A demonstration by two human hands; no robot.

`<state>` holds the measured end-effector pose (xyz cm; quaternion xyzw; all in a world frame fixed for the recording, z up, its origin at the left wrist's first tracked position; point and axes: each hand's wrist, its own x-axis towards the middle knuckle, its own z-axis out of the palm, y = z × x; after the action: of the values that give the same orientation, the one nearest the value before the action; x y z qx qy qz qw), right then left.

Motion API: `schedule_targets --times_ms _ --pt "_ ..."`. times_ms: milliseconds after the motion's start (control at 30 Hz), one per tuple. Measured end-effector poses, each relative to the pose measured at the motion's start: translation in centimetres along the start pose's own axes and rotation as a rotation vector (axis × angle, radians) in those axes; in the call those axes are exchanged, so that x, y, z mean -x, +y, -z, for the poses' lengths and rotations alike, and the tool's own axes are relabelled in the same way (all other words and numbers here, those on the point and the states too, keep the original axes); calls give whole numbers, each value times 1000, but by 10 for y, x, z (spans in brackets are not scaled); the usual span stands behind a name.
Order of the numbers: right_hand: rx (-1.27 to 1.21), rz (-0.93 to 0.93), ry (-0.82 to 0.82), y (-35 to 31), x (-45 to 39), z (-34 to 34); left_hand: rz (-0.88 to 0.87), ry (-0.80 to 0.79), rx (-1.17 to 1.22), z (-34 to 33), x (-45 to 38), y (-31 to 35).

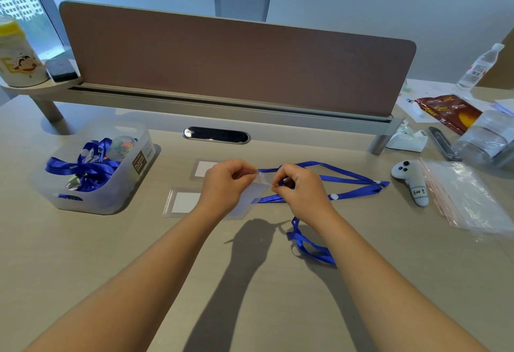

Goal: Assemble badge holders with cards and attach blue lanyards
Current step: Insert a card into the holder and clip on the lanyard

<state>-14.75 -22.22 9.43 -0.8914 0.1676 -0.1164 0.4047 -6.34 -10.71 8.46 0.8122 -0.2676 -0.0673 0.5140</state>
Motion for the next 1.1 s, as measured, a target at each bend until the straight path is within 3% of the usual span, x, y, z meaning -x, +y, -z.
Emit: schedule_targets --times_ms 100,300,433,833,1100 --pt "3 10 29 1 -1 -1 8 -33 10 -1 0 1" --pt "-37 43 106 2 -3 -4 193 -158 184 -3 -2 2" --pt "-77 21 122 4 -4 -4 173 -173 210 -3 -2 2" --pt "-481 -342 -182 -6 -2 1 -175 49 -92 -1 0 -3" --pt "-617 -416 -168 -11 -1 -1 -563 -40 -539 11 5 -9"
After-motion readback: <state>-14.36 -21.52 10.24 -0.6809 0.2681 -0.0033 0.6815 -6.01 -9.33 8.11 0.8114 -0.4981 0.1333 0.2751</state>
